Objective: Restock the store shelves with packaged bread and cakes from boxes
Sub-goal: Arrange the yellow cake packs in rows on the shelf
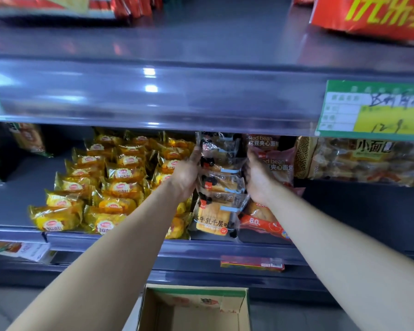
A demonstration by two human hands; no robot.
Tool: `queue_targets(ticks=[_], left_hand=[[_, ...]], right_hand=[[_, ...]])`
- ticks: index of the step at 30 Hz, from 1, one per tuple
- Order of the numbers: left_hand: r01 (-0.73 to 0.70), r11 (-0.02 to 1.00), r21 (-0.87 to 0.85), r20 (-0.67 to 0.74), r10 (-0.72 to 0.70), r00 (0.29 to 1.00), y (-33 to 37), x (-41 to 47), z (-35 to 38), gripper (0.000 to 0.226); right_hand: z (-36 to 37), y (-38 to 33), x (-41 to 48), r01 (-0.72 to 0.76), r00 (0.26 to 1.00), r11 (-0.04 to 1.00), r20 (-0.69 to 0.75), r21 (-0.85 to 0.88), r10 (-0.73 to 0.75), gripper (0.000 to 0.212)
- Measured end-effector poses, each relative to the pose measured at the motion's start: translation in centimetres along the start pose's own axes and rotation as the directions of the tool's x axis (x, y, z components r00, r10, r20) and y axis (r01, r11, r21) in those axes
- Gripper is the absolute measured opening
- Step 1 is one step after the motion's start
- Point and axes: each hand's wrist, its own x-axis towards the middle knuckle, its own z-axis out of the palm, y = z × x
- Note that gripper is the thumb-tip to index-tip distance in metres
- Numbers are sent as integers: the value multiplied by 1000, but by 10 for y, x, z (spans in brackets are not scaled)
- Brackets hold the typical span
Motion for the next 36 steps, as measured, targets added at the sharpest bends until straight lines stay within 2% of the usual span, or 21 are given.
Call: queue_targets(ticks=[4,7,9,13,14,16,22,28,33,36], left_hand=[[37,993,113,-38,-33,999,-15,-16,6,60],[82,994,74,-66,-77,995,-24,-23,11,71],[101,995,-3,-64,-101,993,-29,-21,12,80],[68,989,-131,-135,-86,987,-32,-25,13,53],[58,986,-154,-148,-81,986,-32,-26,13,50],[50,983,-175,-139,-75,987,-32,-26,13,47],[67,993,-99,-131,-80,988,-26,-34,13,46],[9,998,-60,-255,-25,967,-20,-47,12,54],[-160,982,104,-354,187,916,-2,-66,38,48],[-166,972,168,-224,202,953,-4,-73,70,39]], right_hand=[[5,18,-13,-26,996,1000,-85,8,26,65],[6,35,-18,-37,981,999,-190,11,38,75],[9,39,-16,-54,983,998,-172,33,58,82],[15,28,-15,-18,993,999,-114,43,23,50],[15,27,-13,-14,994,999,-112,38,18,48],[11,30,-11,-28,992,999,-124,36,32,59],[2,25,-18,1,998,999,-70,46,2,74],[-15,12,-34,105,992,993,-66,-57,-108,66],[-42,1,-53,179,955,972,-209,-152,-209,61],[-67,-4,-67,143,925,975,-327,-171,-193,40]])
